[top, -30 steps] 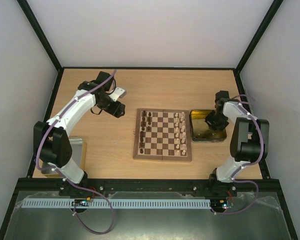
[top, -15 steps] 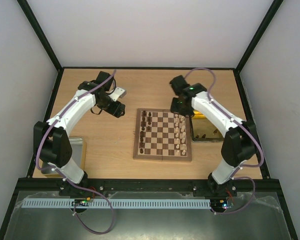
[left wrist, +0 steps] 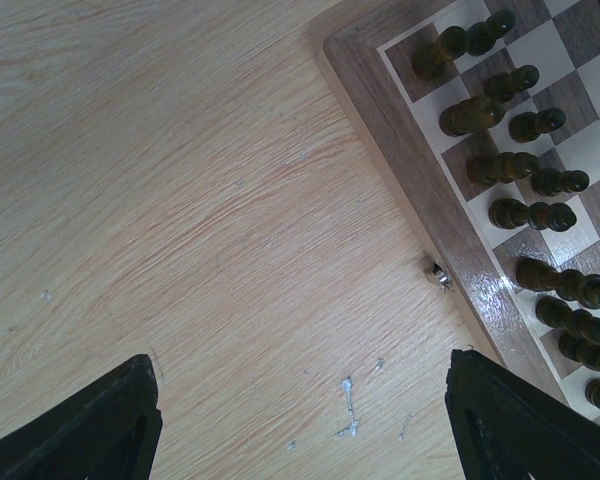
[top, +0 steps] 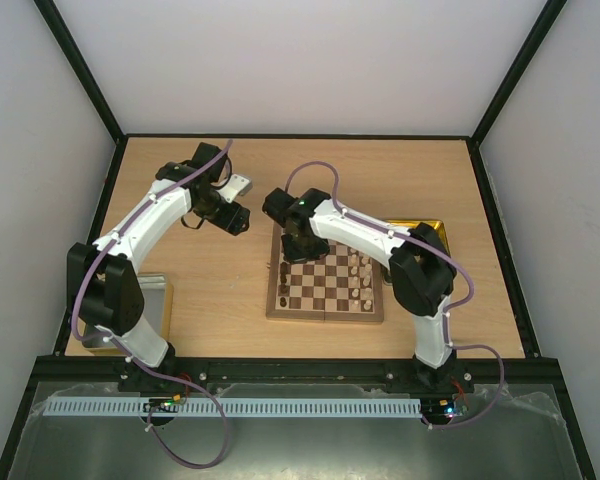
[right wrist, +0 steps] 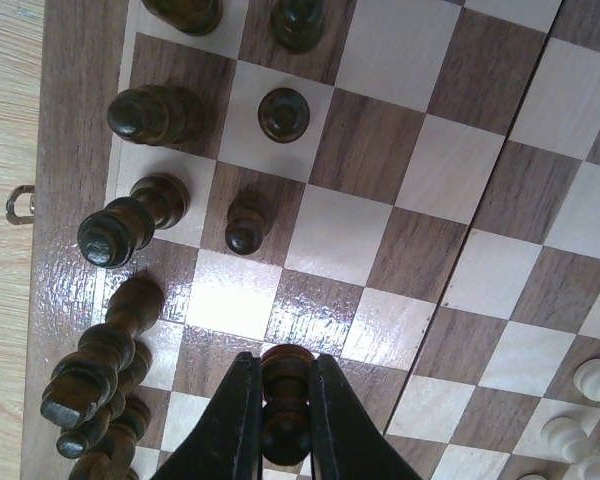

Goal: Set up the chess pieces on the board
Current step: Place the chess piece on the chessboard.

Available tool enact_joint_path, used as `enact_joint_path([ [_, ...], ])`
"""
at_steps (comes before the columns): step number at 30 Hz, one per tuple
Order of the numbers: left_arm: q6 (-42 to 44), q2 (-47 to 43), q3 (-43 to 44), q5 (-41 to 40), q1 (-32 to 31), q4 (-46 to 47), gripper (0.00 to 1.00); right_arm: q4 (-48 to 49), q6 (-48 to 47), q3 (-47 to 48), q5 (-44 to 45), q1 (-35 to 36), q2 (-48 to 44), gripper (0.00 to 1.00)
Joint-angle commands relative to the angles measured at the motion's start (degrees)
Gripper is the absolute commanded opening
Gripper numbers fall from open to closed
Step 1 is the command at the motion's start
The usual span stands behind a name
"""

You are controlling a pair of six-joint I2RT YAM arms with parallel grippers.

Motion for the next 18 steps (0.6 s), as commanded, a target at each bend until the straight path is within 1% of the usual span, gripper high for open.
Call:
enact_joint_path([
  [1, 0.2, -1.9, -0.6, -0.5, -0.3, -0.6, 0.78, -1.2, -1.3, 0.6, 0.1, -0.4, 0.4, 0.07],
  [7, 0.2, -2.2, -0.6, -0.5, -0.3, -0.5, 0.78, 0.9, -1.3, -1.3, -1.3, -0.3, 0.9, 0.07],
  [18, 0.2, -2.5, -1.0, -0.5, -0.1, -0.4, 0.78, 1.5, -1.8, -0.7, -1.8, -0.1, 3.2, 0.07],
])
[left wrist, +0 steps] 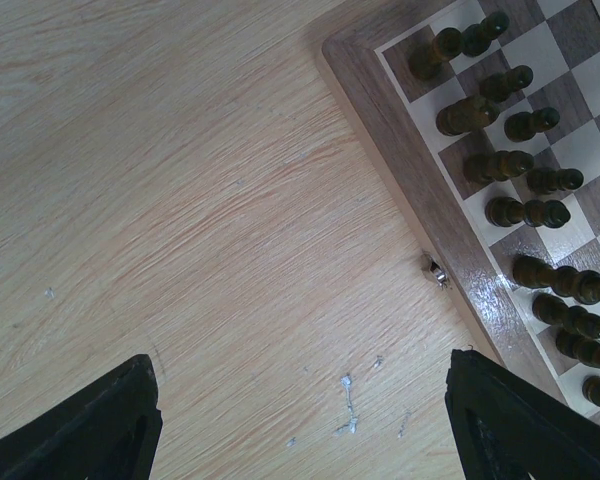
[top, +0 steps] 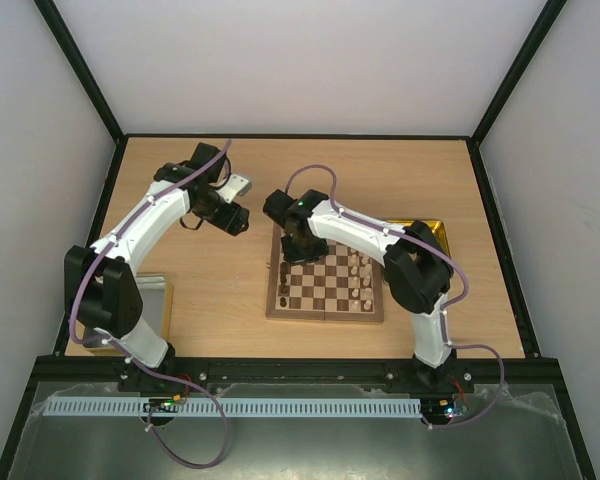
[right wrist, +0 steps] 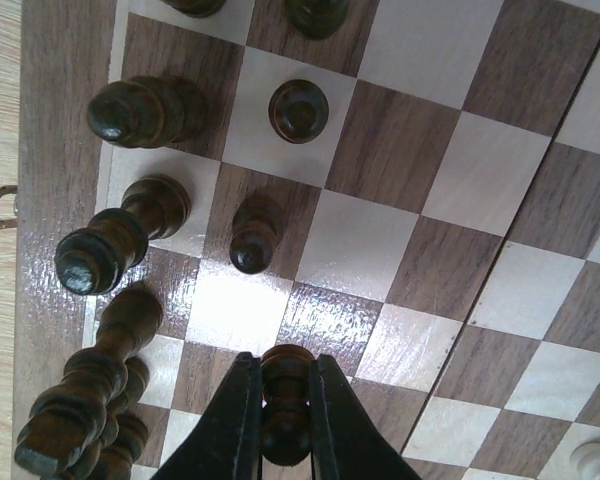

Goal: Set up the chess pieces on the board
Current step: Place the chess piece on the chessboard.

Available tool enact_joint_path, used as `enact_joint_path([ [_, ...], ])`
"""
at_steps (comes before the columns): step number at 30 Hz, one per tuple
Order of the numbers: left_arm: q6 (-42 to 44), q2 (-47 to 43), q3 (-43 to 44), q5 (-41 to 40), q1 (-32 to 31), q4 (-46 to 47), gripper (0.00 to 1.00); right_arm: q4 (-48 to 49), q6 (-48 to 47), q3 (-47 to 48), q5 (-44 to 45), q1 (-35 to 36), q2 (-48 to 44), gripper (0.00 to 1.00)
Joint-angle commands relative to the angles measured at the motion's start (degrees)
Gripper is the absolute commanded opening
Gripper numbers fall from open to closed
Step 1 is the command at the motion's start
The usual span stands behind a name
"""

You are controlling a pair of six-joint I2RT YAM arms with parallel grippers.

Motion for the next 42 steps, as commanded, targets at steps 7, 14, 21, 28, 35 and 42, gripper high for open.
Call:
enact_joint_path([
  [7, 0.2, -1.6, -0.8, -0.3, 0.1, -0.4, 0.78, 1.1, -1.0, 0.6, -0.6, 0.2, 3.3, 0.07],
  [14, 0.2, -1.4, -0.7, -0.2, 0.1, -0.4, 0.78, 1.0, -1.4, 1.7, -0.8, 0.2, 4.3, 0.07],
  [21, 0.2, -1.2, -0.6, -0.2, 0.2, -0.4, 0.78, 1.0, -1.4, 2.2, -1.5, 0.2, 4.5, 0.07],
  [28, 0.2, -1.1, -0.6, -0.2, 0.2, -0.4, 0.78, 1.2, -1.7, 2.0, -2.2, 0.5, 4.8, 0.07],
  [35, 0.2, -1.1, -0.6, -0.2, 0.1, -0.4, 0.78, 1.2, -1.8, 2.2, -2.5, 0.8, 5.1, 0.07],
  [42, 0.2, -1.1, -0.6, -0.2, 0.1, -0.4, 0.78, 1.3, -1.8, 2.1, -2.4, 0.8, 5.2, 0.09],
])
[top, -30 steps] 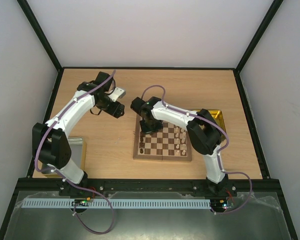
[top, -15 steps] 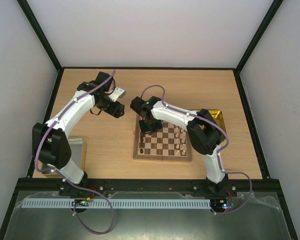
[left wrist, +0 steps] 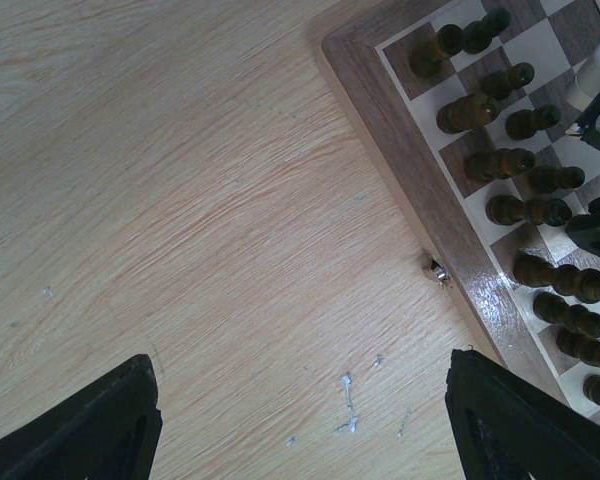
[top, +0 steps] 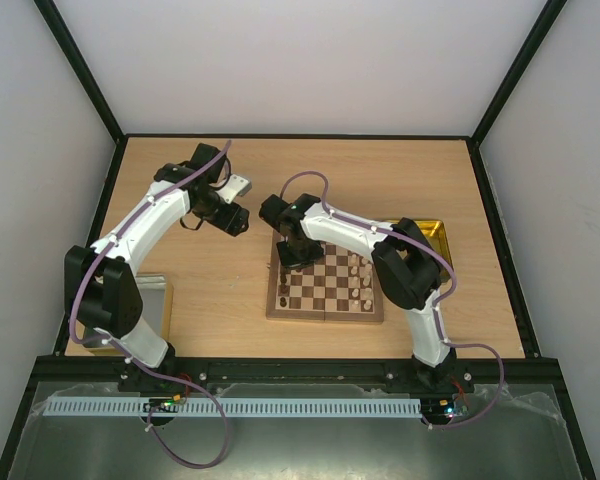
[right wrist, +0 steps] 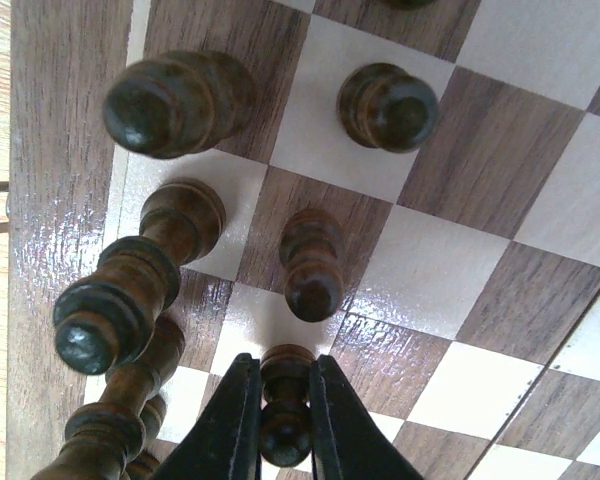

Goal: Set up the chess pieces on the board
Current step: Place the chess piece on the chessboard.

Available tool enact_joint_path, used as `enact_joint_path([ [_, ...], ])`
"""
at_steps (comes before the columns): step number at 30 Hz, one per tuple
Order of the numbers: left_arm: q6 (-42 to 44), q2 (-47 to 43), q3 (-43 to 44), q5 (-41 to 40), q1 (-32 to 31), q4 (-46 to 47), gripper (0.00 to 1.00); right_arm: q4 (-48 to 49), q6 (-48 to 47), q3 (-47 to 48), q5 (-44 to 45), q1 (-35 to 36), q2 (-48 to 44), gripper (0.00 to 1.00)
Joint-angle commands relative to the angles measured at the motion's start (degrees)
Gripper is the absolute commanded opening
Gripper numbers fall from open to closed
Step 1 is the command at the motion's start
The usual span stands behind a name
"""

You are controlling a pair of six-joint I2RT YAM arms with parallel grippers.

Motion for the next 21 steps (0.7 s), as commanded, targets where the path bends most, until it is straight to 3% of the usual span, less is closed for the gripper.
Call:
enact_joint_path([
  [1, 0.2, -1.0, -0.3, -0.2, 0.1, -0.4, 0.78, -0.2, -0.5, 1.6, 0.5, 0.3, 1.2, 0.1],
  [10, 0.2, -0.9, -0.5, 0.0, 0.2, -0.4, 0.78, -0.3, -0.6, 2.1, 0.2, 0.3, 1.4, 0.16],
  [21, 0.2, -0.8, -0.1, 0.0, 0.2, -0.6, 0.78, -0.3, -1.2, 2.5, -1.0, 0.3, 1.4, 0.15],
])
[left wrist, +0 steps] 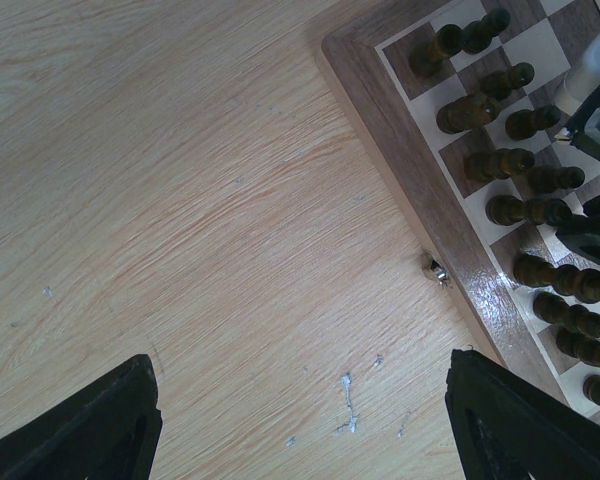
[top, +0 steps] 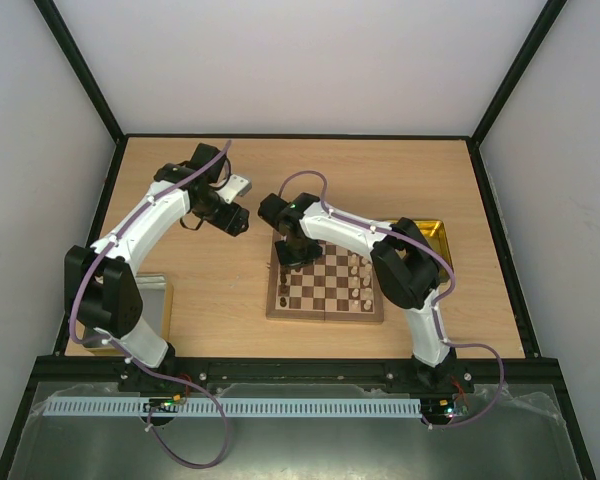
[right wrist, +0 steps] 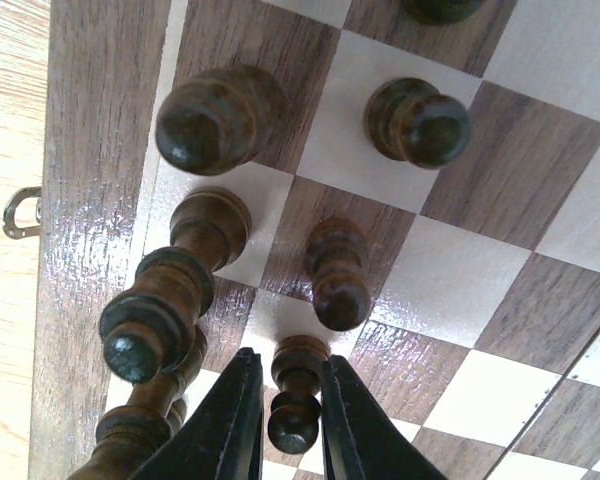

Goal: Set up the chess pieces on the board
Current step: Place the chess piece on the chessboard.

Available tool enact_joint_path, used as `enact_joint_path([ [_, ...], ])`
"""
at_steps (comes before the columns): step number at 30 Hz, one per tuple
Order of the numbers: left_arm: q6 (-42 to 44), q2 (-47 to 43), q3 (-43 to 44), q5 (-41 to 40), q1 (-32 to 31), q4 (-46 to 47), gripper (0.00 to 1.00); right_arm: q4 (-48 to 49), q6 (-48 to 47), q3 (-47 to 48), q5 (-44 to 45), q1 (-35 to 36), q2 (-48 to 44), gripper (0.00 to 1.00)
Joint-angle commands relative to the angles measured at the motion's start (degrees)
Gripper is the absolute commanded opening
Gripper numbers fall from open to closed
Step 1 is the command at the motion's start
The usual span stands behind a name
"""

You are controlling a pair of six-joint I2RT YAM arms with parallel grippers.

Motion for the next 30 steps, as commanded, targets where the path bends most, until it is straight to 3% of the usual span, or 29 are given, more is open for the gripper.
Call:
enact_joint_path([
  [1, 0.2, -0.8, -0.1, 0.0, 0.2, -0.6, 0.78, -0.5, -0.8, 1.6, 0.1, 0.3, 0.9, 0.15],
  [30, 0.2, -1.1, -0.3, 0.1, 0.1, -0.5, 0.78, -4.9, -0.6, 6.1, 2.5, -0.2, -1.7, 0.29],
])
